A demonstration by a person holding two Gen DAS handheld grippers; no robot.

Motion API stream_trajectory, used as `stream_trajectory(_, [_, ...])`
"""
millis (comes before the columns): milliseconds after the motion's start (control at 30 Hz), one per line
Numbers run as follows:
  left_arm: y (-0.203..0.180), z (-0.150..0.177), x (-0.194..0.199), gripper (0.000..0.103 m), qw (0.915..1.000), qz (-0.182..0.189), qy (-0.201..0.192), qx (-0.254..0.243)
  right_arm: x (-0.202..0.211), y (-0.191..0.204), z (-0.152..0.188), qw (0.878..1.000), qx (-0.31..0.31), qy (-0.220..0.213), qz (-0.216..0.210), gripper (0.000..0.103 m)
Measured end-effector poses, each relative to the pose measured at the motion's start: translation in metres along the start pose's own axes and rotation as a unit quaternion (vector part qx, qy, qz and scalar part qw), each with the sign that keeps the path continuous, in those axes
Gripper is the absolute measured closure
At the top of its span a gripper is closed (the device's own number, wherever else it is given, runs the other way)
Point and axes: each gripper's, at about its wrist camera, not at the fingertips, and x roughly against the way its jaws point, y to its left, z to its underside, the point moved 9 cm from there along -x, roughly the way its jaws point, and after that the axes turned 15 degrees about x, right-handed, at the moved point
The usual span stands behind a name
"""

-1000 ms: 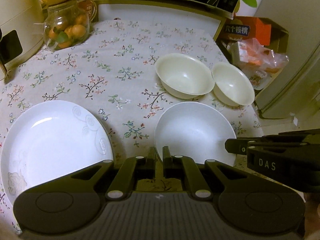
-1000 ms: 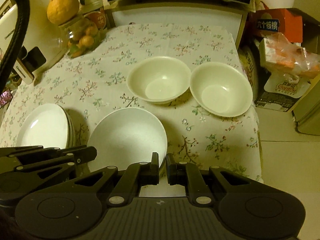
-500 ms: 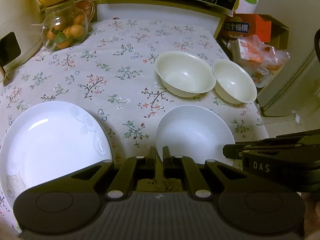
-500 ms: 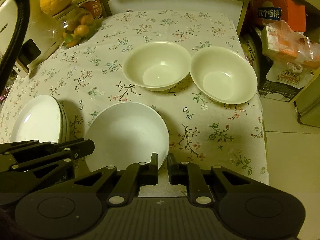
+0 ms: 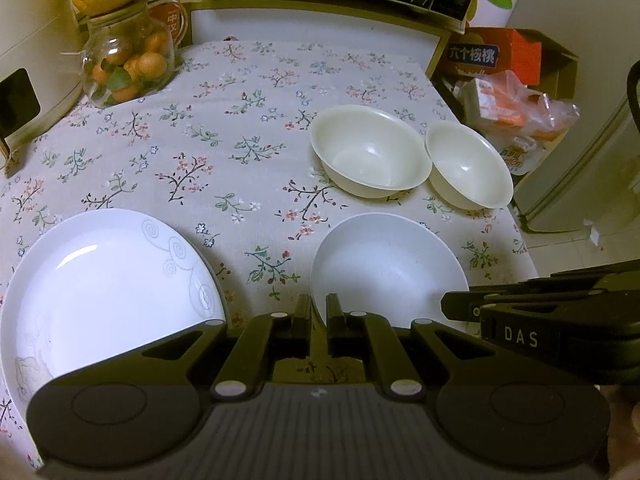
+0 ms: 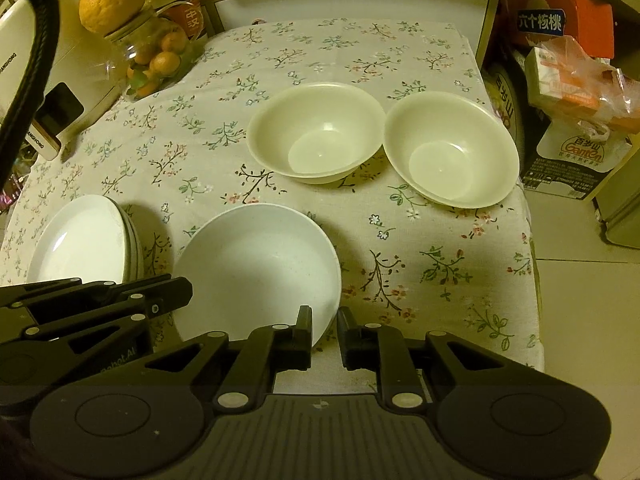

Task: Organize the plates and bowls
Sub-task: 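Lower the white bowl onto the table beside the cream bowls, open both grippers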

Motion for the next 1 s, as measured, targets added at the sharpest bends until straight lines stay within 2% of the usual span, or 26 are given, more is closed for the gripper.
stream_trajectory(433, [-0.002,-0.004,0.004,0.095,0.9999,-0.001,-0.010,-0.006,0.003,-0.002,-0.003,1.000,-0.005,-0.006,0.000,0.087])
stream_trajectory(767, [-0.002,-0.007,0.009,0.086,0.9998,-0.003,-0.017,-0.008,0.005,-0.003,-0.004,1.000,-0.007,-0.010,0.001,0.087])
stream_trajectory(1000, [0.001,-0.014,0.013,0.083,0.9998,-0.003,-0.018,0.002,0.010,-0.005,-0.008,1.000,-0.007,-0.018,0.005,0.085])
